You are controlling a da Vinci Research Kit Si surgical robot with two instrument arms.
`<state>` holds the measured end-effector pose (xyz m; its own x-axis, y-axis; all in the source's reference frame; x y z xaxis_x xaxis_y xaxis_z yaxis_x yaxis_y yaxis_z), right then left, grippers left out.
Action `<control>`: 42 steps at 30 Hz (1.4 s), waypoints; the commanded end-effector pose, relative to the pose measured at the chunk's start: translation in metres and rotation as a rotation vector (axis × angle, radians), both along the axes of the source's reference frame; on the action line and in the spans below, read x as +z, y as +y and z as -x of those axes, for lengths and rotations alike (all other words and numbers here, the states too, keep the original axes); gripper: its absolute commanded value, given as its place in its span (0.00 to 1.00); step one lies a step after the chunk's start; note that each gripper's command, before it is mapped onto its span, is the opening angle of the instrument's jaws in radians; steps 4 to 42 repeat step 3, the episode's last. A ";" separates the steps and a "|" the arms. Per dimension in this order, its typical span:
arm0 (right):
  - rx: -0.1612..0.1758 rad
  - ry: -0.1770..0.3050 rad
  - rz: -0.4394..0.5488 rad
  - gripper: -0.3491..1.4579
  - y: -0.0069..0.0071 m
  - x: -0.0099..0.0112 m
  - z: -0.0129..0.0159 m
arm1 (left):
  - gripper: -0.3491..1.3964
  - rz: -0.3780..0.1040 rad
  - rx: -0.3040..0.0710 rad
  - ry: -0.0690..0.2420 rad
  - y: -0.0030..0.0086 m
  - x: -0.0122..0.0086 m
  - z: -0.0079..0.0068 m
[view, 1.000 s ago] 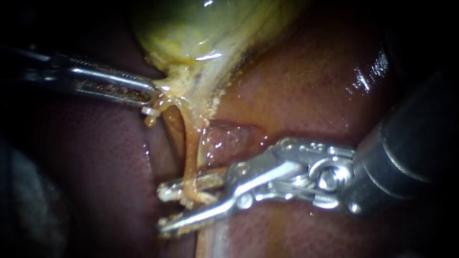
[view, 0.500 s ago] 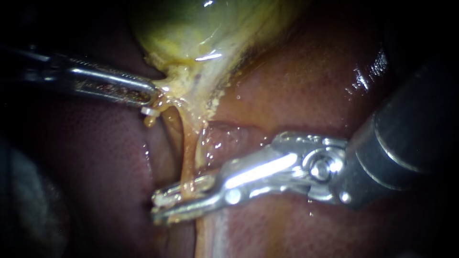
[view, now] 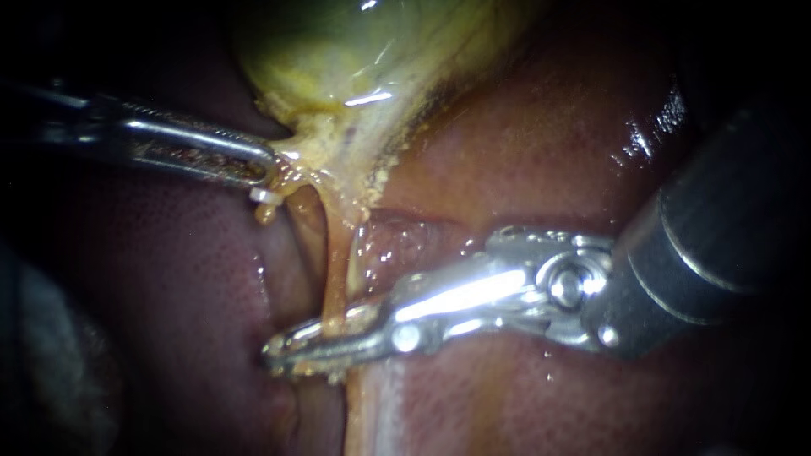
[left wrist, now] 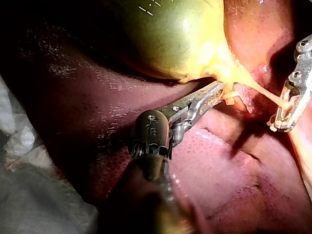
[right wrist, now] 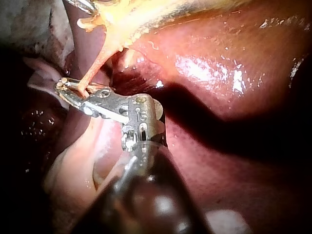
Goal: Clipping first clip right tube
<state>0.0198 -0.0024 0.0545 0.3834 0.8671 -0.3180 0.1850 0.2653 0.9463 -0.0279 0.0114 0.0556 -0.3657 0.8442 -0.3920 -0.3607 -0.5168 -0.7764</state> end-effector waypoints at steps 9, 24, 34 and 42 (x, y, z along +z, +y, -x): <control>0.000 0.000 0.000 0.00 0.0000 0.0001 0.0000 | 0.00 0.000 0.000 0.000 0.0000 0.0000 0.0000; 0.000 0.000 0.000 0.00 0.0000 0.0001 0.0000 | 0.00 0.000 0.000 0.000 0.0000 0.0000 0.0000; 0.000 0.000 0.000 0.00 0.0000 0.0001 0.0000 | 0.00 0.000 0.000 0.000 0.0000 0.0000 0.0000; 0.000 0.000 0.000 0.00 0.0000 0.0001 0.0000 | 0.00 0.000 0.000 0.000 0.0000 0.0000 0.0000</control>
